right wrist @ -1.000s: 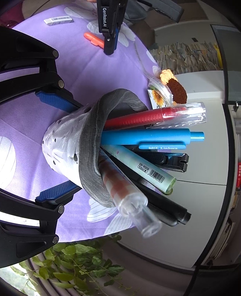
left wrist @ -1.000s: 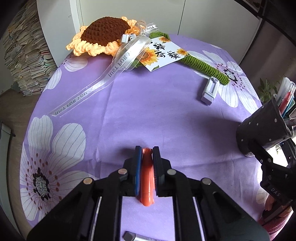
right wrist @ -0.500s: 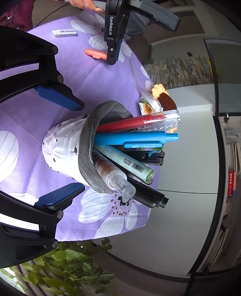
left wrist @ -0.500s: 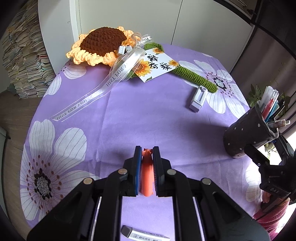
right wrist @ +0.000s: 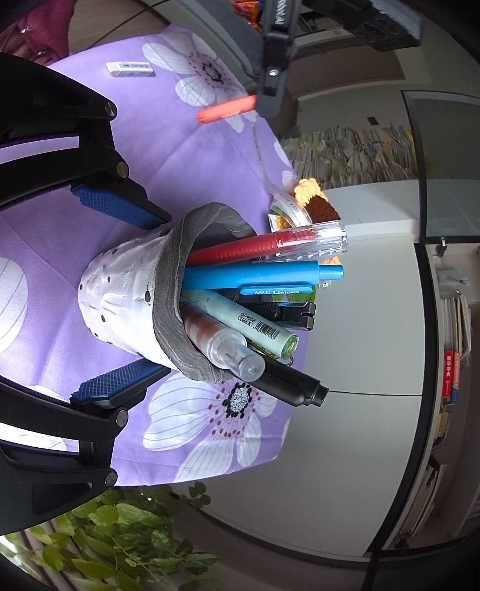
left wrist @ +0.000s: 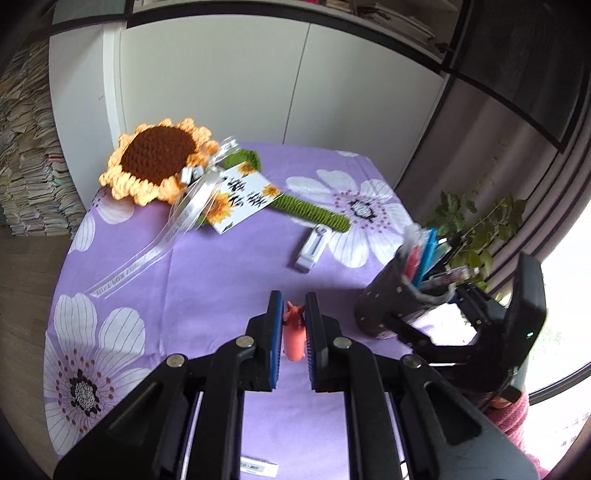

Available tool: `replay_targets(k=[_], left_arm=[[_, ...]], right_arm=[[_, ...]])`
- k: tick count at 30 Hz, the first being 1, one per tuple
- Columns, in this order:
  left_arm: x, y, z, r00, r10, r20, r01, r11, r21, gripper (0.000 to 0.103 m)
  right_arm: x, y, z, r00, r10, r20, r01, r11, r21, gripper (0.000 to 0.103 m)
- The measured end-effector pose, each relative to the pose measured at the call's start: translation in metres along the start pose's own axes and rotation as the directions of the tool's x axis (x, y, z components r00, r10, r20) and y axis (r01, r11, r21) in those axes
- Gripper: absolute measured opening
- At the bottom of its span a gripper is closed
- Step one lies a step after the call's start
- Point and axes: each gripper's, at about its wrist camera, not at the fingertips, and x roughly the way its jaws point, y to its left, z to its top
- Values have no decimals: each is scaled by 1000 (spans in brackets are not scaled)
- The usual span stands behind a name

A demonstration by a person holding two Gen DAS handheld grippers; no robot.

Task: Organize stationery
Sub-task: 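Lift the orange highlighter with the left tool and lower it into the cup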

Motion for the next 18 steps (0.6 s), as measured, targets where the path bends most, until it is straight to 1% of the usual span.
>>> replay_targets(k=[4,8,10,13,18], left_arm=[[-13,-33,20,993,-87,75,82,995,63,9],[-11,-64,31,981,-165,106,151,980,128,9],[-5,-76,34,976,-193,105,176,973,149,10],[7,-86,35,975,-207,81,192,968,160,10],[27,-90,27,981,-194,27,187,968,164,9]], right_arm=[[2,2,1,1000,3,0,-3,1000,2,73],[2,3,2,1000,1,-1,-1,1000,1,73],[2,3,2,1000,-1,-1,1,1000,-1,73],[2,3,2,1000,-2,-1,2,1000,-2,73],[2,4,2,1000,-3,-1,3,1000,-3,73]])
